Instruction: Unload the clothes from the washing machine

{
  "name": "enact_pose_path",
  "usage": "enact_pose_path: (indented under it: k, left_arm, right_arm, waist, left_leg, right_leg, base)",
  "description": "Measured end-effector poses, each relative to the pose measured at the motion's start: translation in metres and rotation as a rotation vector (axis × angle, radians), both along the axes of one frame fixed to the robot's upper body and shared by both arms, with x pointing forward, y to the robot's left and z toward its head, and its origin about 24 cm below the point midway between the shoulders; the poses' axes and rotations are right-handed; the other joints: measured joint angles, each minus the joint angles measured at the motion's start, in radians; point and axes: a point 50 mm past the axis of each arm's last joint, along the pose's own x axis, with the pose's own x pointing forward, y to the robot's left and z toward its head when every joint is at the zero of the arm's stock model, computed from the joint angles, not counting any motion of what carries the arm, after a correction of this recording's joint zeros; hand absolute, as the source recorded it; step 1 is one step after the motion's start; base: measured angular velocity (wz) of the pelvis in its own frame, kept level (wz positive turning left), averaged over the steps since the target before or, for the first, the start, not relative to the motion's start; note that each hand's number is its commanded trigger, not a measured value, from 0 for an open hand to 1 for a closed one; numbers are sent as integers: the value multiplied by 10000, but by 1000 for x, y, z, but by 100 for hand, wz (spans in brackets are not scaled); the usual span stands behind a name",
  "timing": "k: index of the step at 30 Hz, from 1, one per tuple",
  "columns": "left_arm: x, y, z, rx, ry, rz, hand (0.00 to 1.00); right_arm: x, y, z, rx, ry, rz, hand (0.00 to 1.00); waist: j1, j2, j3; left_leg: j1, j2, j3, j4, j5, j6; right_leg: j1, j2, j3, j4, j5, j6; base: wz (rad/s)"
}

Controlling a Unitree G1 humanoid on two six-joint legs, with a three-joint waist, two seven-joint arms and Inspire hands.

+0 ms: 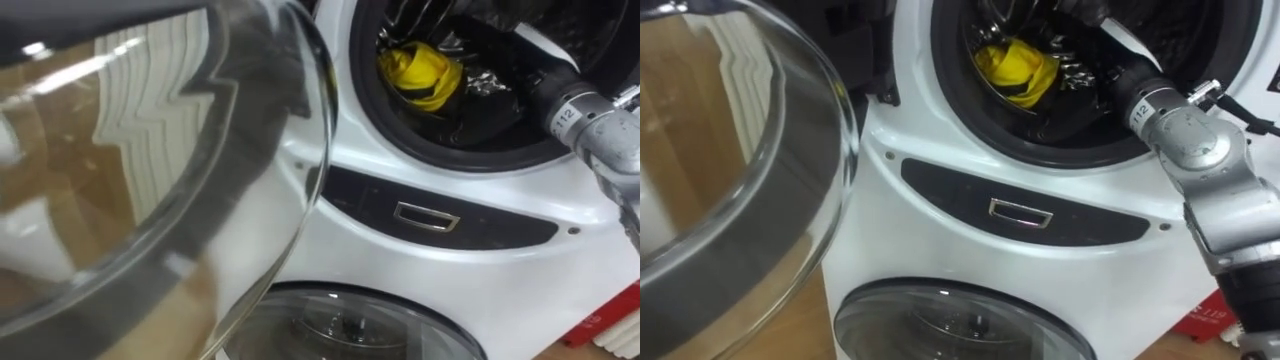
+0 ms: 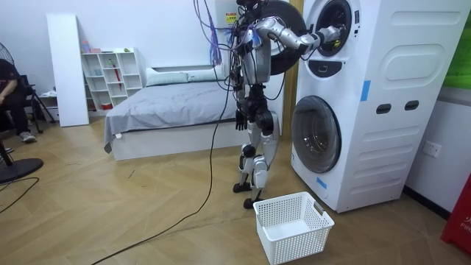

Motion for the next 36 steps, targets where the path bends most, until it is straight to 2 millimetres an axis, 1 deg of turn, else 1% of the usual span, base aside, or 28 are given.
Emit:
enact_pose_path:
  k: [3, 6, 7, 9, 11, 12, 13, 17, 20, 22, 24, 26, 27, 30, 33, 36]
  left_arm:
    - [-2, 0, 0, -4, 128, 43, 0]
    - [-2, 0, 0, -36, 206, 57, 0]
    - [-2, 0, 0, -133, 230, 48, 0]
    - [-2, -1, -1, -278, 357, 25, 0]
    - [-1, -1, -1, -374, 438, -39, 0]
    - [-1, 0, -1, -373, 435, -56, 0]
    - [1, 2, 0, -351, 404, -86, 0]
    - [13, 10, 4, -221, 196, -306, 0]
    - [15, 12, 5, -165, 152, -321, 0]
    - [17, 13, 6, -132, 132, -346, 0]
    - [21, 13, 6, -121, 136, -575, 0]
    - [21, 14, 6, -106, 216, -762, 0]
    - [20, 15, 6, -92, 265, -768, 0]
    - [15, 17, 6, -55, 540, -780, 0]
    - [21, 17, 6, -59, 428, -805, 0]
    - [26, 17, 7, -73, 198, -918, 0]
  right_arm:
    - [5, 7, 4, -860, -76, 25, 0]
    - [9, 11, 4, -1351, 107, 11, 0]
    - [9, 11, 4, -1511, 137, -56, 0]
    - [9, 10, 3, -1742, 245, -132, 0]
    - [10, 11, 3, -1981, 401, -160, 0]
    - [11, 13, 4, -2056, 445, -103, 48]
    - [12, 16, 6, -2264, 453, -12, 99]
    - [13, 23, 11, -2986, 621, 316, 100]
    - [13, 27, 8, -3402, 993, 578, 100]
    - [14, 29, 3, -3688, 1087, 431, 100]
    - [16, 25, 0, -3763, 991, -41, 100]
    - [19, 18, 2, -4017, 925, -488, 100]
    - [19, 17, 1, -4028, 955, -520, 100]
    - [19, 18, 3, -3999, 866, -441, 100]
    - [19, 15, 2, -4030, 832, -417, 100]
    - [19, 15, 5, -4005, 726, -441, 100]
  waist:
    - [24, -37, 27]
    - [110, -170, 60]
    - [158, -229, 91]
    - [205, -296, 94]
    - [326, -356, 98]
    - [344, -367, 98]
    - [364, -393, 97]
    - [514, -489, 102]
    - [531, -507, 108]
    - [568, -529, 121]
    - [772, -550, 136]
    - [1019, -558, 139]
    - [1054, -559, 139]
    - [1016, -548, 148]
    - [989, -538, 153]
    - [1003, -487, 185]
  left_leg:
    - [-11, -31, 5, 28, 2, -4]
    - [16, -52, 8, 64, 11, -18]
    - [25, -50, 4, 100, 11, -20]
    - [31, -49, 25, 143, 2, -25]
    - [44, -45, 44, 142, 4, -28]
    - [46, -42, 46, 142, 6, -30]
    - [52, -34, 43, 142, 11, -37]
    - [92, -14, 52, 131, 19, -53]
    - [272, -12, 78, 70, 19, -62]
    - [358, -13, 81, 29, 21, -66]
    - [352, -13, 78, 20, 25, -73]
    - [357, -17, 66, -1, 19, -72]
    - [364, -19, 58, 3, 19, -71]
    - [370, 10, -31, -31, -2, -78]
    - [371, 27, -84, -29, -19, -87]
    - [358, 39, -62, -64, -49, -105]
  right_leg:
    - [0, -10, 6, -4, -12, 1]
    - [44, -3, -3, -12, -17, -6]
    - [80, -1, -20, -24, -17, -7]
    - [114, -3, -39, -32, -17, -6]
    - [116, 5, 1, -28, -16, -8]
    - [121, 8, -3, -29, -14, -11]
    - [135, 16, -1, -35, -13, -14]
    - [173, 40, -4, -31, -23, -38]
    - [295, 50, 20, -39, -22, -43]
    - [358, 47, 19, -38, -32, -53]
    - [342, 51, 24, -43, -32, -54]
    - [338, 49, 4, -59, -68, -39]
    - [337, 49, -4, -64, -77, -36]
    - [332, 78, -41, -45, -83, -35]
    - [356, 97, -51, -47, -83, -36]
    - [350, 111, -40, -45, -82, -37]
  base:
    - [0]
    - [0]
    - [5]
    - [3]
    - [-2]
    - [0]
    - [0]
    - [-1]
    - [-5]
    - [0]
    - [0]
    - [5]
    - [6]
    - [4]
    - [3]
    - [-2]
